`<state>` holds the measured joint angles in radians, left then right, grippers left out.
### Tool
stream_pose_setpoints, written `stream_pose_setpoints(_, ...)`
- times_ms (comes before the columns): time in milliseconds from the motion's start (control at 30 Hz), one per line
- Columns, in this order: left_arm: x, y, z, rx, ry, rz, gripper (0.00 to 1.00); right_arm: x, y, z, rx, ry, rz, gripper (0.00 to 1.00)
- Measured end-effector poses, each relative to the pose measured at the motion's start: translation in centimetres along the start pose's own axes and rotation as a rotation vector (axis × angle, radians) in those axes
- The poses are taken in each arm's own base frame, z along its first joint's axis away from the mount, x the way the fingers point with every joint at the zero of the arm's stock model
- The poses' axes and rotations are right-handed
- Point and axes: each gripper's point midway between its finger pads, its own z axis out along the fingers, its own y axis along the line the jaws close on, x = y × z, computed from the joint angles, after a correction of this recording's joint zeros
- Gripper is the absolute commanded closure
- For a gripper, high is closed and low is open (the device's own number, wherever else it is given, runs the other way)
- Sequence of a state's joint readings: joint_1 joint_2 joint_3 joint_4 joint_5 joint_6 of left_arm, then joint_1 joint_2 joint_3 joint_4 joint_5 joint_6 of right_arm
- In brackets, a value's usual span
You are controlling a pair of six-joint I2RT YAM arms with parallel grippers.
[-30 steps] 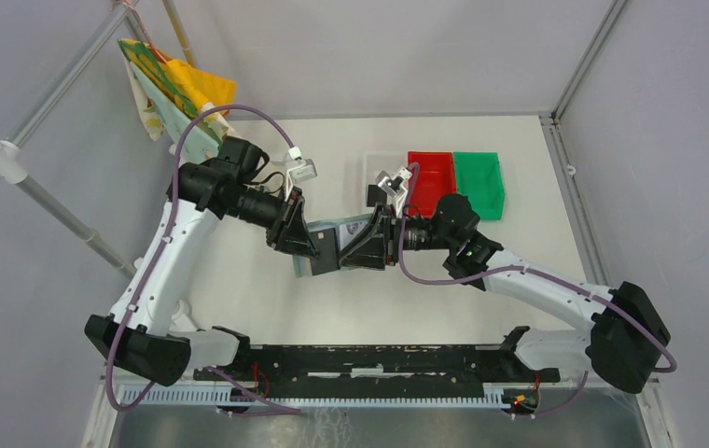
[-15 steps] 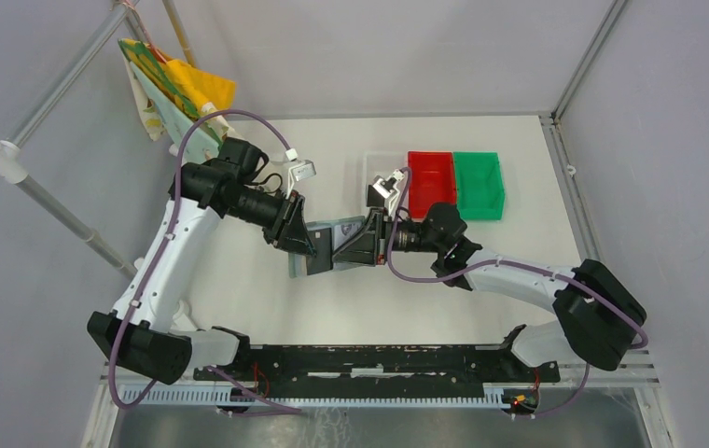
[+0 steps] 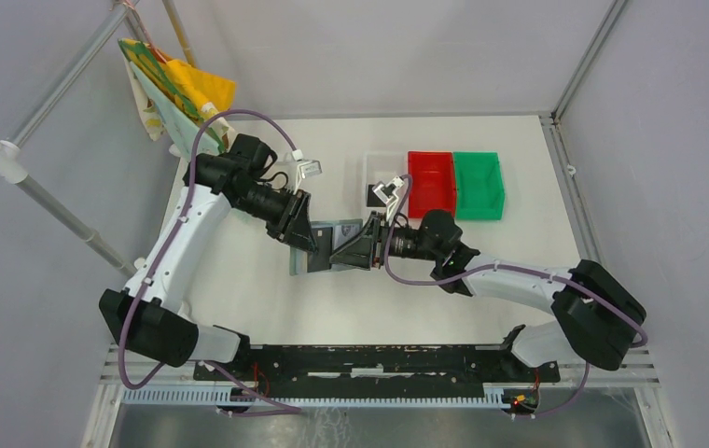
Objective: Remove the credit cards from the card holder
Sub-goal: Remove the credit card from the card holder.
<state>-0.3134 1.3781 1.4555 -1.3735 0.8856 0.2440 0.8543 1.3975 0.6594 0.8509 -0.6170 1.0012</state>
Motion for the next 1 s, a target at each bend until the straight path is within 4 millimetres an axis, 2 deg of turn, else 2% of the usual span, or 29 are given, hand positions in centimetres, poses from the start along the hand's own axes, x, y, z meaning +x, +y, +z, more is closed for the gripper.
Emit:
stream_pose_setpoints(200,-0.3,0.0,-0.1,-0.010,-0.015,0.003,0.62,-0.4,0.0,0.0,0.038,-0.022,-0.052,0.60)
stream_pose_setpoints(400,-0.9,-0.3,-0.4,-0.022,-0.046,0.005,0.60,-0.7,0.4,0.3,0.030,-0.047,-0.051,0.61)
stream_pose_setpoints(500,-1.0,-0.5,-0.5,-0.023,-0.050,0.000,0.59,-0.3,0.8,0.8,0.012,-0.046,-0.029,0.62)
stream_pose_setpoints(633,-1.1,-0.5,-0.4,-0.022,-0.055,0.004,0.53,0.3,1.3,1.5,-0.012,-0.045,0.005,0.65)
stream_pose_setpoints(767,-1.5,-1.3,-0.4,0.022,-0.070,0.022,0.50,0.6,1.6,1.9,-0.024,-0.051,0.027,0.68)
stream_pose_setpoints(867,-1.8,-2.0,-0.6,0.042,-0.089,0.045,0.55,0.3,1.8,2.0,-0.026,-0.066,0.034,0.70)
stream_pose_setpoints(1000,-2.1,-2.5,-1.1,0.037,-0.120,0.092,0.77,0.0,1.8,1.8,-0.019,-0.092,0.050,0.70)
